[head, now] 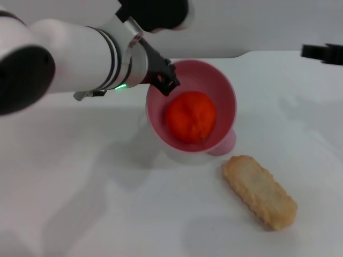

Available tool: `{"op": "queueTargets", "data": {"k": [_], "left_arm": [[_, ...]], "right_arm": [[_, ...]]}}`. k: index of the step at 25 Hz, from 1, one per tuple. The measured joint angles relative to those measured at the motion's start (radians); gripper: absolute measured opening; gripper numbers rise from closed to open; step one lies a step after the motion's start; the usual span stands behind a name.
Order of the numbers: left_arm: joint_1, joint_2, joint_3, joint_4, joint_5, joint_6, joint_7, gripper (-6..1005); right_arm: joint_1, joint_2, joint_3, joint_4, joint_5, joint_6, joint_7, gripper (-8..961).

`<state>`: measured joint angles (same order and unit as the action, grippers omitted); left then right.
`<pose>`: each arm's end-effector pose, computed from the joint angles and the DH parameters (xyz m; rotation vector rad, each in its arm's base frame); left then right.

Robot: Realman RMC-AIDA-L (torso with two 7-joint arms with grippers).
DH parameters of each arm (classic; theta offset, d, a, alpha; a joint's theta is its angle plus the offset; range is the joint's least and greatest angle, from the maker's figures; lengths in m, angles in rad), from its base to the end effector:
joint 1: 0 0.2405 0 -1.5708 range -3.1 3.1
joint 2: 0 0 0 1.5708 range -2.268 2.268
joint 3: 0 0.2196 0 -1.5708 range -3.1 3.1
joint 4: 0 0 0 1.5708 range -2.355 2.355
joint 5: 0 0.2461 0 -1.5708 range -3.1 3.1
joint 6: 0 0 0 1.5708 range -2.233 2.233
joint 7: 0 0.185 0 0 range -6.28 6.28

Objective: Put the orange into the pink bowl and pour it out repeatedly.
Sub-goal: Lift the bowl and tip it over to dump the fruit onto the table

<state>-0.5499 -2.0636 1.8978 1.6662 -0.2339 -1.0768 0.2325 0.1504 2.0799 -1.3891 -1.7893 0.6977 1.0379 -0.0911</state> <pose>-0.0345 0.3928 -0.0528 -2.3494 -0.2848 0.1866 0.1560 0.3989 0.0799 -1.9157 1.2595 0.4142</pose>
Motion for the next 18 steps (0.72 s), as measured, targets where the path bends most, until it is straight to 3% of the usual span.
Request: {"op": "queueTargets", "data": {"k": [6, 11, 12, 18], "left_arm": [[0.034, -0.002, 0.100, 0.038, 0.153, 0.091, 0.002, 46], [0.093, -0.001, 0.206, 0.026, 0.266, 0.253, 0.004, 46], [0.128, 0.000, 0.270, 0.011, 0.356, 0.340, 0.006, 45], [0.236, -0.003, 0.317, 0.004, 0.534, 0.555, -0.030, 45]], "right_arm": [[-0.022, 0.000, 0.024, 0.057, 0.011, 0.000, -0.016, 448], [-0.025, -0.002, 0.027, 0.072, 0.015, 0.005, -0.019, 449], [-0.025, -0.002, 0.031, 0.073, 0.015, 0.007, -0.020, 449], [-0.018, -0.005, 0.040, 0.076, 0.015, 0.012, -0.026, 449]]}}
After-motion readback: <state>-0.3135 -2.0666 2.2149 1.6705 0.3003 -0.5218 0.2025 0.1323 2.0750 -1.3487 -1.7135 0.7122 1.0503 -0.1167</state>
